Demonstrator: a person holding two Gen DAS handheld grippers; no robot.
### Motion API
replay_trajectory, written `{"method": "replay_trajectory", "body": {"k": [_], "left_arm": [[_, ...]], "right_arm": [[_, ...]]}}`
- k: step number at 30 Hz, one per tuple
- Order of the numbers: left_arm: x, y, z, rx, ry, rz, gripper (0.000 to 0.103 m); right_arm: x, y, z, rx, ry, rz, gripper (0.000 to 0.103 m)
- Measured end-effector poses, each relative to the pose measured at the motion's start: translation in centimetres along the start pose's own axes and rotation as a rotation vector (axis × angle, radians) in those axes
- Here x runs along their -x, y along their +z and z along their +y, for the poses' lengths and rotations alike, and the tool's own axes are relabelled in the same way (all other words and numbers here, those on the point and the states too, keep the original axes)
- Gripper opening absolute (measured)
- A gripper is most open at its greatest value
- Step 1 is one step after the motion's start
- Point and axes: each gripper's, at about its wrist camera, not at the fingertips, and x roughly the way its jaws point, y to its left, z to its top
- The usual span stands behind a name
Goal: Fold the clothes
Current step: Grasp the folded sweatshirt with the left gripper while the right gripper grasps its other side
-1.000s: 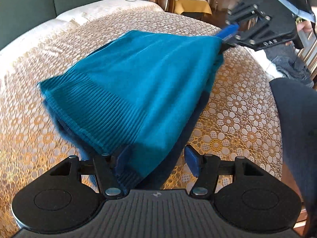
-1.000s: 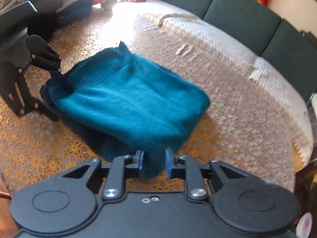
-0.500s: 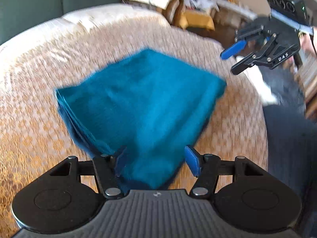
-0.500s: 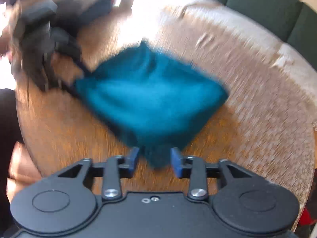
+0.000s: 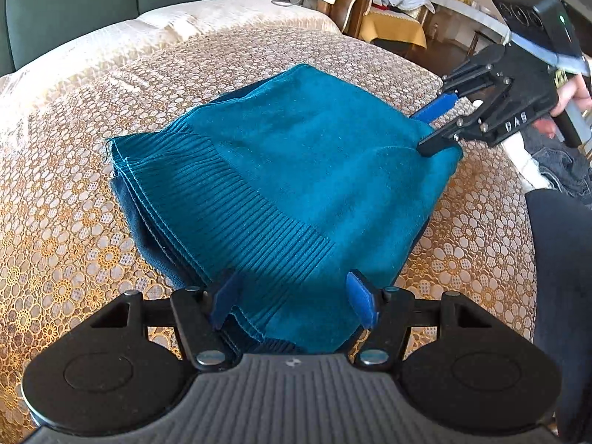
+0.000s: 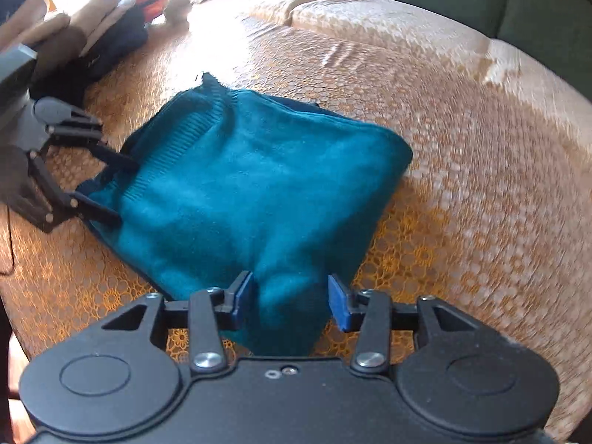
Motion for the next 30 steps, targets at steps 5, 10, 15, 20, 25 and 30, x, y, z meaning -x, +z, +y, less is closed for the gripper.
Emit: {"method": "replay_trajectory", "body": {"k": [5,10,15,20,25,30], "left_arm": [[2.0,0.6,1.0,-0.025,0.063,0.019,0.067],[3.1,-0.6,3.0,0.004,0.121,0.05,0.069],[2.9,-1.6,3.1,0.024,0.087,0.037,0.069],[2.7,-2.5,3.1,0.03,0.051,0.013,0.069],[3.1,-3.3,3.2,0.036,0.021,-0.013,0.069],[3.5,-3.9,3.6,0.039,0.008,-0.031,0.069]], "right_arm": [[2.3,1.4,0.0,-0.019,0.001,-0.044,0.103],[2.1,5.2,3.0,0.043,0.072,-0.079,0.103],[-2.1,9.1,8.0,0.06,0.11,-0.078,0.103],[-6.6,11.0,12.7,0.034,0.079,-0.042,0.103],[-8.9,11.9,16.0,0.005,0.019,-0.01,0.103],[-11.2,12.3,17.7,-0.005,-0.09,0.068,0.103]]}}
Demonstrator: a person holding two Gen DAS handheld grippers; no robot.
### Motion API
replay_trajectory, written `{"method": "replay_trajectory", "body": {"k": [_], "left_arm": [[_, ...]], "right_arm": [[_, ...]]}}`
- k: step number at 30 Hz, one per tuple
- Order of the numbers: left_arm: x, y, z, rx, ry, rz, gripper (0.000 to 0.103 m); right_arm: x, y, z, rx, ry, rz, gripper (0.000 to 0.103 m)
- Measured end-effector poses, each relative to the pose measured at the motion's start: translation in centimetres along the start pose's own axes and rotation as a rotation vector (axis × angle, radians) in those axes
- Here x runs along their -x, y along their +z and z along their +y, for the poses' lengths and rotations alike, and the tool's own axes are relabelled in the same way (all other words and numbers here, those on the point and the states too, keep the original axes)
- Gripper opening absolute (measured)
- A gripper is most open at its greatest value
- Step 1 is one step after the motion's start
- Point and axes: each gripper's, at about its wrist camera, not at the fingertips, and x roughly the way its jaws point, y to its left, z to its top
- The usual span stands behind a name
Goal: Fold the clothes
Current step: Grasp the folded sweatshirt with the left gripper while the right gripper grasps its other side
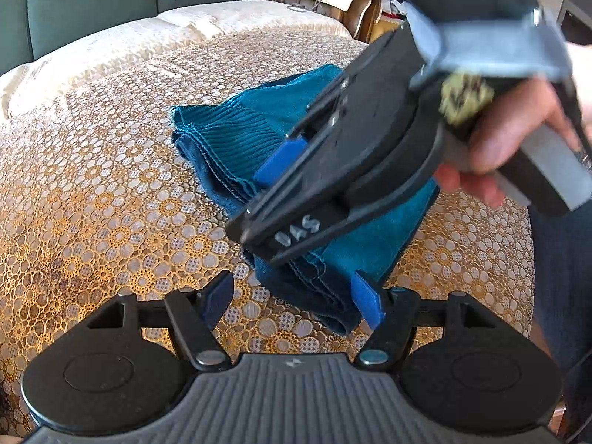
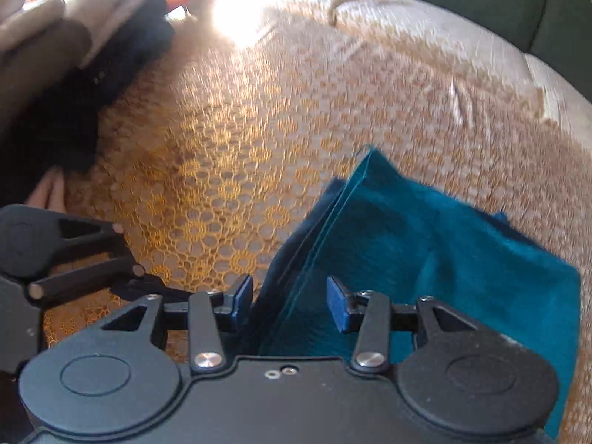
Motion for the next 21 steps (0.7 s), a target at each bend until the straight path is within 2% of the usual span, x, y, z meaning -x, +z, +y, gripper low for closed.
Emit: {"method": "replay_trajectory", "body": {"k": [2,5,8,10,15,21], "left_arm": [[0.3,-0.2,0.1,0.007,-0.003,-0.006,0.069],[0.8,-0.5,0.4,0.016,-0.012,-0.018,0.069],[1.5,-0.6,1.0,0.039,-0.026,-0.031,0.069],[1.8,-0.5,2.0,0.082,-0.053,-0.039,0.069],[1.5,0.5,5.4,0.304,-0.256,-0.029,0.072],[0.0,3.2,8.6,0.533,-0.322,-0.1,0.072]], "right_arm": [[-0.5,-0.1,0.6,0.011,-0.037,0.01,0.103],[-0.6,-0.2,0.7,0.009,-0.044,0.005,0.103],[-0.2,0.0,0.0,0.0,-0.021,0.008,0.103],[0.1,0.0,-1.0,-0.025,0.025,0.011,0.103],[2.5,-0.4,-4.4,-0.091,0.164,-0.025,0.103],[4.4,-2.0,-7.0,-0.098,0.23,-0.081,0.103]]}}
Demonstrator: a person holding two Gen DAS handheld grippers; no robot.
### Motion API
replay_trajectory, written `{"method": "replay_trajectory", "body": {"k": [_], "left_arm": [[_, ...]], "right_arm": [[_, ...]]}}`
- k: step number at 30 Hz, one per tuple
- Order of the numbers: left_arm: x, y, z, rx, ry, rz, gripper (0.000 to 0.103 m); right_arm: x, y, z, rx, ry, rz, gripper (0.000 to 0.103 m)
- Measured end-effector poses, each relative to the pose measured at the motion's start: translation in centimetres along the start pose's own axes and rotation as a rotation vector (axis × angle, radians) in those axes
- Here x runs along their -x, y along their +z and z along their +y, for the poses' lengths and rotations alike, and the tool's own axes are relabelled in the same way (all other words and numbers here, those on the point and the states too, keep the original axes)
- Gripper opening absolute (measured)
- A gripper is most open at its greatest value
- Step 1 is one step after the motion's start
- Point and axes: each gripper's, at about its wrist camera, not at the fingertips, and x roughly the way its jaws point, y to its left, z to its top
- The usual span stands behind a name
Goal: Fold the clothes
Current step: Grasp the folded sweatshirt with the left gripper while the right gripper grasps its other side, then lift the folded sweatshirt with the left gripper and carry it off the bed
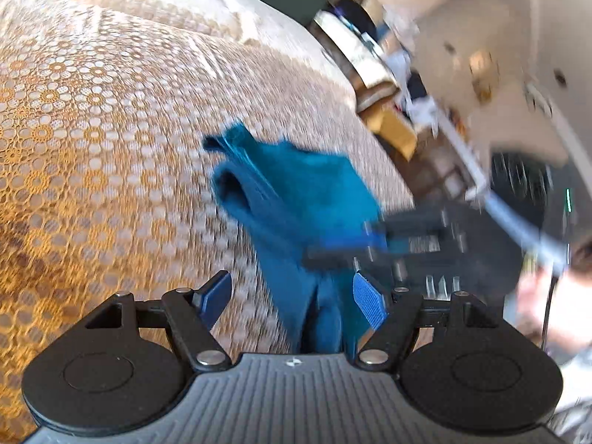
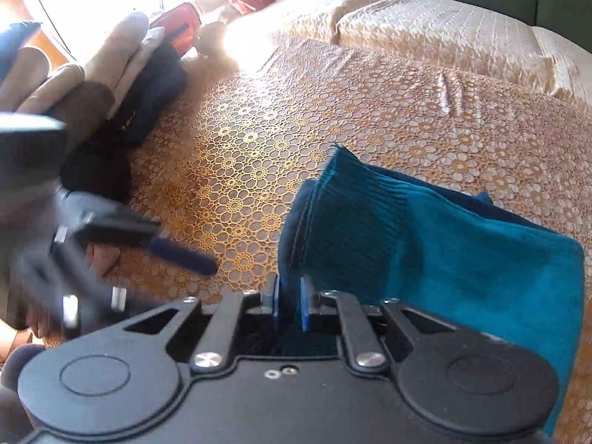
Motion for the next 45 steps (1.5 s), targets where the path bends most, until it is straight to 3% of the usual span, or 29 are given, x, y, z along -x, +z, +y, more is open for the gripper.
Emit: {"method": "replay_trajectory", "body": {"k": [5,9,16,18,19,21,23,28,35,39,41,45], "left_arm": [[-2.7,1.8,-0.6,0.056,0.108,0.012,0.072],[-4.6,2.1,-0.7,0.145,0.081,0.038,0.072],[-7.2,2.4,-1.1,0.21,0.143,0.061,0.071],[-7.7,2.5,-1.1,0.251,0.159,0.055,0.056],[-8.0,2.5,-1.2,0.272,0.166,0.051,0.036],[-8.5,2.7,-1.4,0.279,0.184,0.053,0.032],[-8.9,2.8,-1.7,0.255,0.217,0.059,0.019],[-9.0,2.9,-2.2,0.228,0.252,0.049,0.012],[-8.9,3.1,-2.4,0.179,0.267,0.062,0.011],[-8.9,3.2,-2.3,0.162,0.27,0.072,0.011],[-8.8,3.3,-2.2,0.156,0.269,0.076,0.011],[-9.1,3.5,-2.1,0.147,0.265,0.079,0.011]], "right_arm": [[0.6,-0.9,-0.4,-0.011,0.031,-0.032,0.103],[1.1,-1.0,-0.2,-0.01,0.045,-0.048,0.103],[1.4,-1.2,-0.2,0.004,0.057,-0.077,0.103],[1.5,-1.3,-0.3,0.005,0.061,-0.085,0.103],[1.5,-1.3,-0.3,0.009,0.061,-0.088,0.103],[1.5,-1.4,-0.4,0.014,0.065,-0.092,0.103],[1.5,-1.5,-0.5,0.016,0.069,-0.094,0.103],[2.8,-1.6,-1.6,0.009,0.112,-0.056,0.103],[9.8,-2.1,-10.3,-0.089,0.048,-0.071,0.103],[10.8,-3.0,-17.0,-0.166,-0.013,-0.028,0.103],[10.3,-3.7,-19.5,-0.199,0.031,-0.001,0.103],[8.6,-4.4,-23.0,-0.305,0.203,0.054,0.103]]}}
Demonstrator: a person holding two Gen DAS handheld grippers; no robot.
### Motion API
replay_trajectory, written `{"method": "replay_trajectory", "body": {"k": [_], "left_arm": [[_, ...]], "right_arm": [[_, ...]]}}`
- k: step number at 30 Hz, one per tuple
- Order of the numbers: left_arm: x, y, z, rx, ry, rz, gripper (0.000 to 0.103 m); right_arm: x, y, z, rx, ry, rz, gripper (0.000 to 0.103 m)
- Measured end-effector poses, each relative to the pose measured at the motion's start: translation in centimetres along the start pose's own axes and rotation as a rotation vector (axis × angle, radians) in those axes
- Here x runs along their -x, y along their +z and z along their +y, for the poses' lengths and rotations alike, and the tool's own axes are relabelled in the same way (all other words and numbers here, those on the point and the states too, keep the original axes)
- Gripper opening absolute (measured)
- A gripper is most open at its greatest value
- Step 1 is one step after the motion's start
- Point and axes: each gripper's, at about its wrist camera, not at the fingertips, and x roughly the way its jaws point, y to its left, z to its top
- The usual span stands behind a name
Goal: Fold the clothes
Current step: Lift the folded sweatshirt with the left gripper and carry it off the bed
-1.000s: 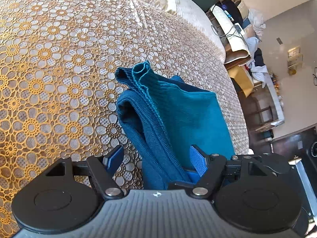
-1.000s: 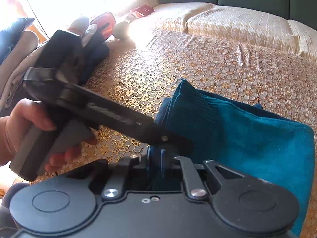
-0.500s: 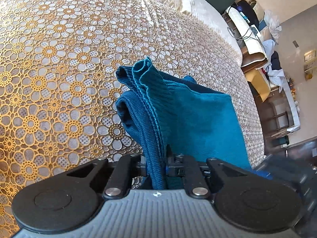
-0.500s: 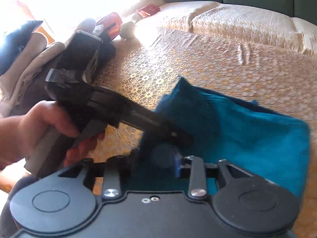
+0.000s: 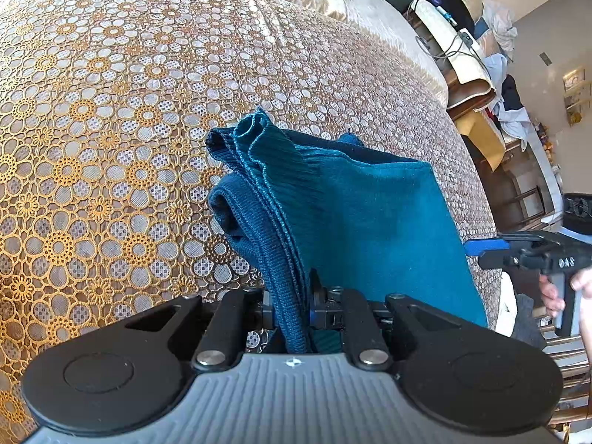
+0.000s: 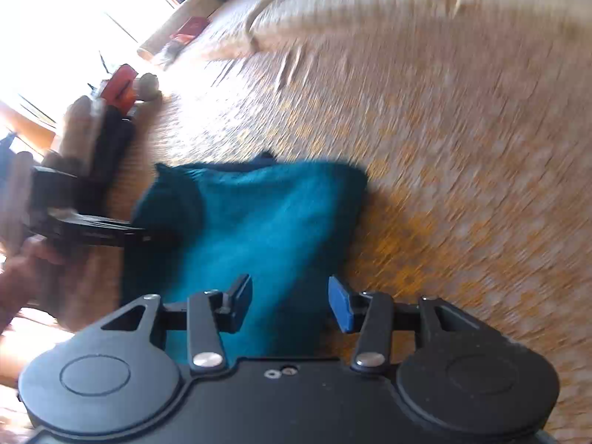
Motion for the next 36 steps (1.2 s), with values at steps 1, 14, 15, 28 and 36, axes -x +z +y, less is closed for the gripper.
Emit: {"method": "replay_trajectory", "body": {"k": [1,14,15,28,36], "left_arm": [[0.0,0.0,0.0,-0.003,-0.002,-0.001,0.011],[0.3,-0.6,1.2,-0.021,-0.038,-0.005,0.012],[0.3,-0.6,1.1,-0.032,-0.031,-0.007,0.012],[3.7,-3.2,-2.4,-0.135,0.04,-0.153,0.012],[10.6,-4.6,-3.8,-0.131,0.071,-0.241,0.012]], "right_arm": [[-0.4,0.1,-0.8,-0.033,0.036,0.011,0.103],[-4.0,0.1,-3.4,-0.217,0.16,0.042,0.103],[-4.2,0.0,-2.7,-0.201,0.139,0.038,0.103],[-1.3,-2.6,4.8,-0.076,-0.062,-0.176,0.103],[2.5,-2.2,10.0,-0.018,-0.052,-0.231,0.103]]}}
